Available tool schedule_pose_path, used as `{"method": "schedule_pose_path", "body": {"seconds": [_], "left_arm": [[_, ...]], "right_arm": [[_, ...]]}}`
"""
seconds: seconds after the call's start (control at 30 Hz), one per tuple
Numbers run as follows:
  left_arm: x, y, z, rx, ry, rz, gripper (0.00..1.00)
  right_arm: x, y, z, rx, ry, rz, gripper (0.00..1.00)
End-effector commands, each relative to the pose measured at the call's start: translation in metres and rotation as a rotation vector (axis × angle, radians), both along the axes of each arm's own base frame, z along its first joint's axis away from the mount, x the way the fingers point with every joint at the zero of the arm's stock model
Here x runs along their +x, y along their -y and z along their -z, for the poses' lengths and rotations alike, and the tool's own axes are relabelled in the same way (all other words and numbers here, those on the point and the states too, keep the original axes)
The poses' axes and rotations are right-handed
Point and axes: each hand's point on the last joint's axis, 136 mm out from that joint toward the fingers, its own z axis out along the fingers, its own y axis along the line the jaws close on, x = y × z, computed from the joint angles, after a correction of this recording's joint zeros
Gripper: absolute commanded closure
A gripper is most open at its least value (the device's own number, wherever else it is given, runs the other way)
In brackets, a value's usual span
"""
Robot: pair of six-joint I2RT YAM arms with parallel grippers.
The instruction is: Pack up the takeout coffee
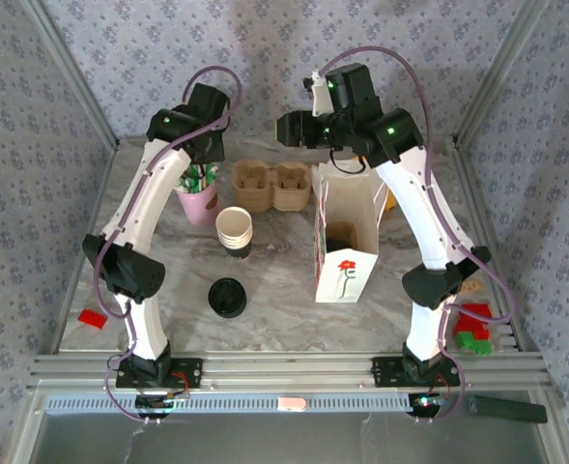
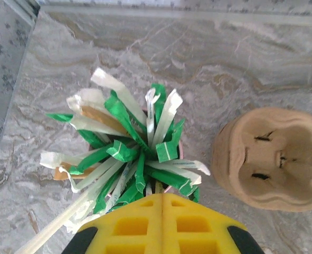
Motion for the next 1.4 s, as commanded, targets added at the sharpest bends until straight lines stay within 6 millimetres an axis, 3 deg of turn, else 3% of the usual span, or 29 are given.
{"method": "schedule_pose_path", "body": {"seconds": [0.0, 0.2, 0.37, 0.57, 0.67, 0.83, 0.93, 1.17, 1.37], "left_arm": [[-0.017, -0.007, -0.049, 0.004, 0.100, 0.005, 1.00], [-0.033, -0.002, -0.089, 0.015, 0.172, 0.057, 1.00], [-0.055, -0.004, -0.137, -0.017, 0.305, 0.076, 1.00], [-0.097, 0.021, -0.207, -0.246, 0.518, 0.264, 1.00], [-0.122, 0.033, -0.226, -0.338, 0.574, 0.391, 1.00], [-0.161, 0.047, -0.241, -0.408, 0.587, 0.578, 1.00], [-0.179, 0.053, -0.243, -0.422, 0.589, 0.673, 1.00], [-0.214, 0.071, -0.247, -0.531, 0.536, 0.840, 1.00], [-0.229, 0.074, -0.237, -0.588, 0.467, 0.868, 1.00]], "right_arm": [[-0.014, 0.007, -0.030, 0.017, 0.085, -0.021, 0.39], [-0.023, 0.009, -0.049, 0.023, 0.159, -0.068, 0.39], [-0.041, 0.004, -0.068, 0.053, 0.229, -0.157, 0.39], [-0.078, -0.011, -0.095, 0.113, 0.351, -0.321, 0.39], [-0.103, -0.017, -0.100, 0.085, 0.435, -0.411, 0.39], [-0.151, -0.026, -0.095, -0.048, 0.639, -0.562, 0.37], [-0.168, -0.028, -0.092, -0.131, 0.764, -0.594, 0.35], [-0.190, -0.052, -0.089, -0.234, 0.903, -0.719, 0.35], [-0.173, -0.074, -0.085, -0.353, 0.970, -0.693, 0.43]]}}
